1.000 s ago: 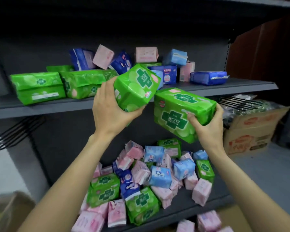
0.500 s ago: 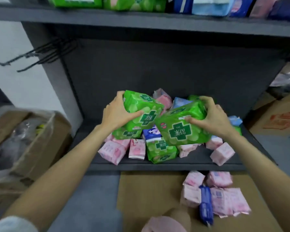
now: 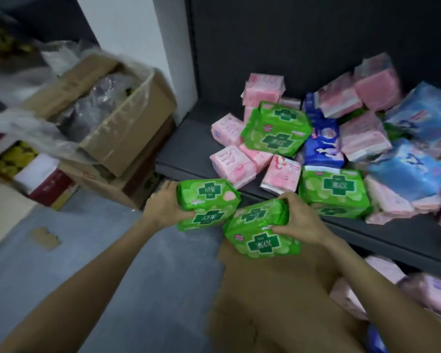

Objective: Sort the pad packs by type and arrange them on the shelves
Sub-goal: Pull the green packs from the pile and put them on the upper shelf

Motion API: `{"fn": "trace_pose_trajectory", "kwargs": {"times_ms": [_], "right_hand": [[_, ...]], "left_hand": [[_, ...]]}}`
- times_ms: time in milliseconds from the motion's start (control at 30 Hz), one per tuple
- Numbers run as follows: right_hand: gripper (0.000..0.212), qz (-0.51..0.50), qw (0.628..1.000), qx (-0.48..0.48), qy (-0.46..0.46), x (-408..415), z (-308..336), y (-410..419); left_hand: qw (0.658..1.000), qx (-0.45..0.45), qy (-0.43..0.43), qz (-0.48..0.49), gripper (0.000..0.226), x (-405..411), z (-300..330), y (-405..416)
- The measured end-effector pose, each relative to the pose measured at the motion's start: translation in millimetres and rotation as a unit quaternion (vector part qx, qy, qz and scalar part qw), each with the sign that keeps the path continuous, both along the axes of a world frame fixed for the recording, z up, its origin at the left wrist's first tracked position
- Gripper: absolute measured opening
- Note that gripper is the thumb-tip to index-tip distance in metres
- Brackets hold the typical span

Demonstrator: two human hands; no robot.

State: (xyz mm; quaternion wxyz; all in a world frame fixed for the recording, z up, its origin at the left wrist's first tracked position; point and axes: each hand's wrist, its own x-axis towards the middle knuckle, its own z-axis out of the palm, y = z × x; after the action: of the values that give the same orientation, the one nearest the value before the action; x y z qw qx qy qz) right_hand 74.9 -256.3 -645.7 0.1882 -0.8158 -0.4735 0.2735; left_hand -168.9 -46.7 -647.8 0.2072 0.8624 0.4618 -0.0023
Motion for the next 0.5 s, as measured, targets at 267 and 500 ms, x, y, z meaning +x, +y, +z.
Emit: {"fn": "trace_pose_trajectory", "kwargs": {"times_ms": [267,500], "right_hand": [[0.064,0.039,0.991,0.060,0.114,-58,-74,54],[0.062,0.010,0.984,0.075,0.160,-110,-137,112]], "left_hand": [[0.992,-0.034,-0.037,0.115,0.077,-33,-93,31],[0.906,-0.184,-0.214,0.314,0.104,-68,-144,2]]}}
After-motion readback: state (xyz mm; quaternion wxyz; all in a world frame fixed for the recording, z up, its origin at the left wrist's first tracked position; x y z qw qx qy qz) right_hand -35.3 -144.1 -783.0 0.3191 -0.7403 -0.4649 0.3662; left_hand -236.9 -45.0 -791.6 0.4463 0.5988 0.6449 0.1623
